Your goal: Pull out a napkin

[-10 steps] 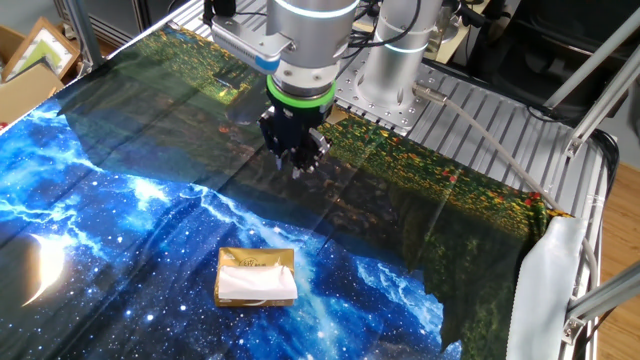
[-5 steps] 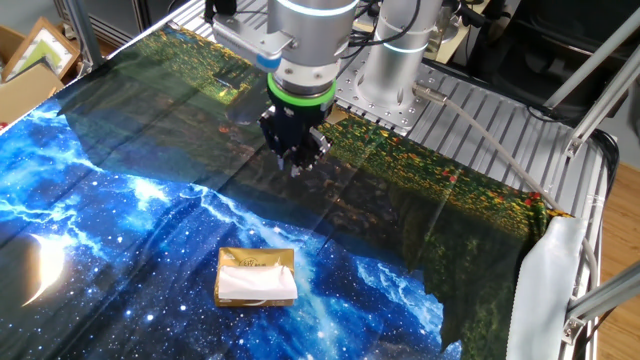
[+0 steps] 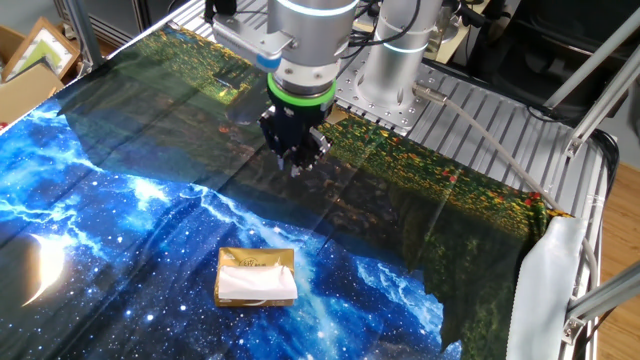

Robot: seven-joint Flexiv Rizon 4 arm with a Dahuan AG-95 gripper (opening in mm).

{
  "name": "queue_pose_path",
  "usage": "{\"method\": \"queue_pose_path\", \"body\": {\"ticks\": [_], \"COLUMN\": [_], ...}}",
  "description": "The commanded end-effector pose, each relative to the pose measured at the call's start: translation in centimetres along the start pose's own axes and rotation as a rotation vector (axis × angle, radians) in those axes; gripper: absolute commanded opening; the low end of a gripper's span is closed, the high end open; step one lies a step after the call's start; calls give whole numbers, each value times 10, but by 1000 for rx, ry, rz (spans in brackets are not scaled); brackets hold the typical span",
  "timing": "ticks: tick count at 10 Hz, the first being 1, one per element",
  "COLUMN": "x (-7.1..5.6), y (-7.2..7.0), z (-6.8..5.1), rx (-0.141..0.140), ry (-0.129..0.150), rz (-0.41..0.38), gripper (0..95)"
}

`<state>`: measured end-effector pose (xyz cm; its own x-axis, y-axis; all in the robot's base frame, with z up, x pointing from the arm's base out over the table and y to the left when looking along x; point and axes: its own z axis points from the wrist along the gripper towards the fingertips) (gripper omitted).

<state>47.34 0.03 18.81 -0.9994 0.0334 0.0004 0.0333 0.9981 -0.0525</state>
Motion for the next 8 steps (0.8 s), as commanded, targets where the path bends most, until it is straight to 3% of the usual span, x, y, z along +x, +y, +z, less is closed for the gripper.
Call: {"method": "queue_pose_path", "body": {"ticks": [1,8], "x": [0,0], "y": [0,0], "z": [0,0], "rx": [0,10], "ry": [2,-7], "rz": [3,12], "gripper": [0,0]}}
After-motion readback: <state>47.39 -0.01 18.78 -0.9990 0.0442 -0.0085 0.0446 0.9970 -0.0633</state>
